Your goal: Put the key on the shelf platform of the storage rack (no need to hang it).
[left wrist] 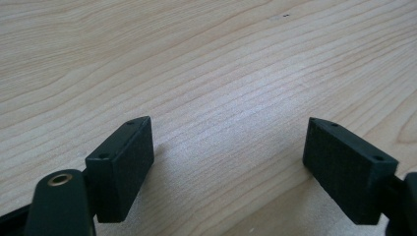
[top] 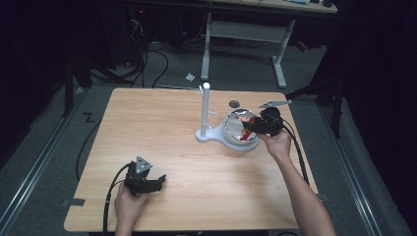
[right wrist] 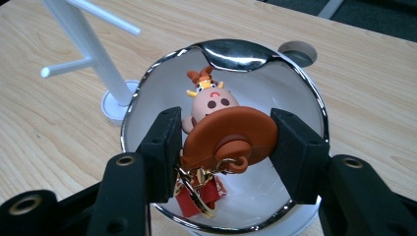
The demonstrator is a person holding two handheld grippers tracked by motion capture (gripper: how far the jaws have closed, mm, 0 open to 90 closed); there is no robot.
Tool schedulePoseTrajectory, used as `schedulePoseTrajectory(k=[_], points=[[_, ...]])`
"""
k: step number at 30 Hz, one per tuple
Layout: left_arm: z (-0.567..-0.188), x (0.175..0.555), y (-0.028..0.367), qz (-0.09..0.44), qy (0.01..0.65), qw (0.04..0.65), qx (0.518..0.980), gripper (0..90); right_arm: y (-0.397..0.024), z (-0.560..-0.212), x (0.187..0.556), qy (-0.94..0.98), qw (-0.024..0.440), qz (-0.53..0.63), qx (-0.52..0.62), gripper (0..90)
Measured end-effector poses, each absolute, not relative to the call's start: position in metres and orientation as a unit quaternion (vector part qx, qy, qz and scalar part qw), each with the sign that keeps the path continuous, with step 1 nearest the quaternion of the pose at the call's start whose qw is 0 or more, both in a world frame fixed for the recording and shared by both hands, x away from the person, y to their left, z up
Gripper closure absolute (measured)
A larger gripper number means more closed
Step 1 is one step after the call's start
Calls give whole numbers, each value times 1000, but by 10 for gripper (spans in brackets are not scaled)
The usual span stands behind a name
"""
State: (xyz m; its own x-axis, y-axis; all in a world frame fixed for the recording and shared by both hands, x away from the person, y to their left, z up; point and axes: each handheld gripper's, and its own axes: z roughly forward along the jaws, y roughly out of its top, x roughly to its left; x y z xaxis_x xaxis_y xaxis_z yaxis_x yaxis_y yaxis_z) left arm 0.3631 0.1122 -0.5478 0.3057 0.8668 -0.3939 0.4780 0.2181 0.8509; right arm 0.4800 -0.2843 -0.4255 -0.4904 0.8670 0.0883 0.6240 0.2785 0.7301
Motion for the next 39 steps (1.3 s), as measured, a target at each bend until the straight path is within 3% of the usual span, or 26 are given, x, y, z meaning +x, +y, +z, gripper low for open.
schedulePoseTrajectory(k=[18, 26, 39], points=[[-548, 363, 112, 179, 561, 542, 600, 196, -289, -440, 489, 781, 169, 339, 496, 478], [-548, 363, 112, 179, 561, 542, 599, 196, -289, -440, 488, 781, 159, 347, 494, 399], [-548, 363, 112, 179, 561, 542, 599, 196, -298, -428, 480, 770, 169, 376, 487, 365]])
